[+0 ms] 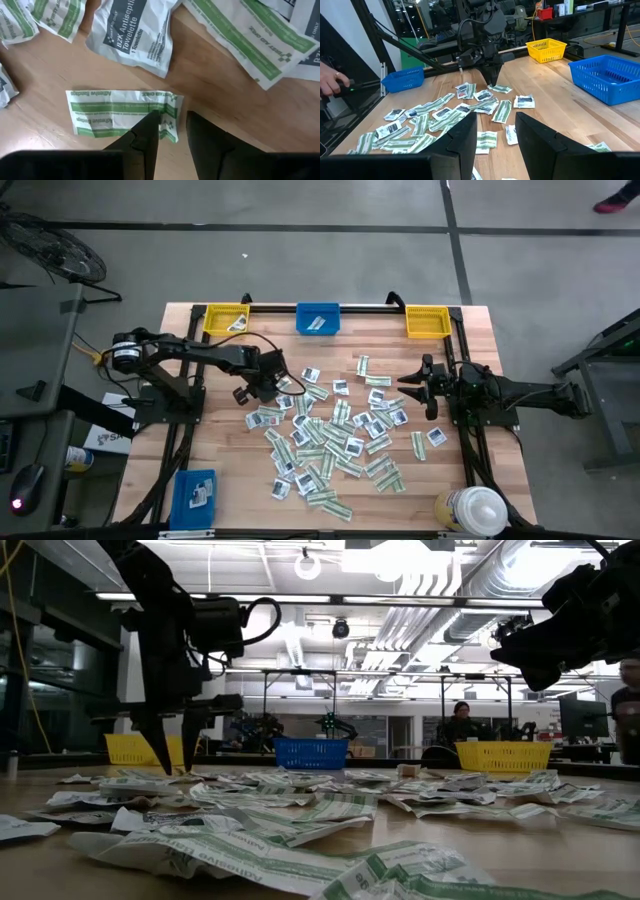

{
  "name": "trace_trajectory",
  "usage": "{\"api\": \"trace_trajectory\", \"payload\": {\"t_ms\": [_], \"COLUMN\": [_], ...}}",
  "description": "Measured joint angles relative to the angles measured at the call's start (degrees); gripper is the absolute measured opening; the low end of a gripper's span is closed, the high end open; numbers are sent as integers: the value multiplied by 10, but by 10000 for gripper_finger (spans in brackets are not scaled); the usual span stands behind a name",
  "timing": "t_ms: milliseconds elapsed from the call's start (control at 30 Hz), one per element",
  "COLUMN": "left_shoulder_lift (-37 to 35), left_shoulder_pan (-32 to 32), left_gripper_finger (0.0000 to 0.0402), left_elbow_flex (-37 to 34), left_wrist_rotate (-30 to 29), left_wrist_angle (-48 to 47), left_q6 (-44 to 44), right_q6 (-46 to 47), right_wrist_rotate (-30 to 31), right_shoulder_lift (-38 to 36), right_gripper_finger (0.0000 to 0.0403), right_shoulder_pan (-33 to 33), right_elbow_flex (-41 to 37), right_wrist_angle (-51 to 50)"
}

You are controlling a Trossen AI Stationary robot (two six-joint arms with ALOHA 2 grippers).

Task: Pick & Place First Aid Supplies
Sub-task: Put the green bandage pack into the top blue bin

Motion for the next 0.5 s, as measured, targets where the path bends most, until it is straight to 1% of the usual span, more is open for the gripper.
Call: {"api": "trace_trajectory", "payload": {"t_ms": [100,167,367,500], "left_shoulder_lift": [1,2,2,1], "left_shoulder_pan": [0,0,0,0], "left_gripper_finger": [96,84,11,7], "left_elbow_flex": [0,0,-1,-1], "left_wrist_rotate": [-1,-1,-2,-5], "left_wrist_angle": [2,1,-2,6], "left_q6": [0,-1,-46,-62], "right_q6": [0,0,0,0], "right_wrist_rotate": [0,0,0,0], "right_shoulder_lift": [0,0,0,0], "right_gripper_finger": [129,129,129,129], "right_shoulder_pan": [0,0,0,0], "right_elbow_flex": [0,0,0,0], "right_wrist_angle": [0,0,0,0]}}
